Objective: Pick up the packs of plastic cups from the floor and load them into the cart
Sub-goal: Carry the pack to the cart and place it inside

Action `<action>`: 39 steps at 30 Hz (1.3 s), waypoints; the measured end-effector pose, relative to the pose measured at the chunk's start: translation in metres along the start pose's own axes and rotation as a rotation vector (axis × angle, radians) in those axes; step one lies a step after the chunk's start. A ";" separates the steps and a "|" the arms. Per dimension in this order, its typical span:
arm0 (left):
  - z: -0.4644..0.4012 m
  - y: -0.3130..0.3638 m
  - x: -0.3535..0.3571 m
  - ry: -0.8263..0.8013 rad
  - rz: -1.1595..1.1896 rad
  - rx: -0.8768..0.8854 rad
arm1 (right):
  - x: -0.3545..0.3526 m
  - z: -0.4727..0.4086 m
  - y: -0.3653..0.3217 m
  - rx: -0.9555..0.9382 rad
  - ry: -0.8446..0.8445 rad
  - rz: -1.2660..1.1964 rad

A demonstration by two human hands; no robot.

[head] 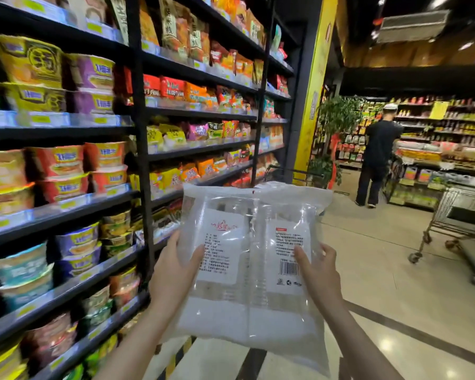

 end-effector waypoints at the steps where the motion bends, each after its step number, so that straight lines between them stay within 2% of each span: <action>1: -0.018 -0.001 0.016 -0.009 0.007 0.004 | 0.006 -0.020 0.007 0.008 0.002 -0.001; 13: -0.265 0.007 0.200 -0.047 0.004 0.004 | 0.093 -0.297 0.066 0.023 0.013 -0.026; 22: -0.407 -0.003 0.306 -0.120 -0.008 -0.037 | 0.150 -0.438 0.108 0.048 0.027 0.008; 27: -0.490 -0.030 0.372 -0.217 -0.006 -0.066 | 0.190 -0.510 0.141 0.078 0.042 0.031; 35: -0.628 -0.043 0.476 -0.419 0.041 0.059 | 0.248 -0.626 0.183 0.227 0.118 0.015; 39: -0.671 -0.048 0.522 -0.505 0.037 0.041 | 0.260 -0.676 0.205 0.280 0.143 0.052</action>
Point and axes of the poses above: each hand's wrist, its own z-axis away from the middle knuckle, its own x-axis out of the palm, y = z × x, the point moved 2 cm from there along -z, towards the middle knuckle, and after that the axes turned 12 degrees about -z, right-handed, at the moved point
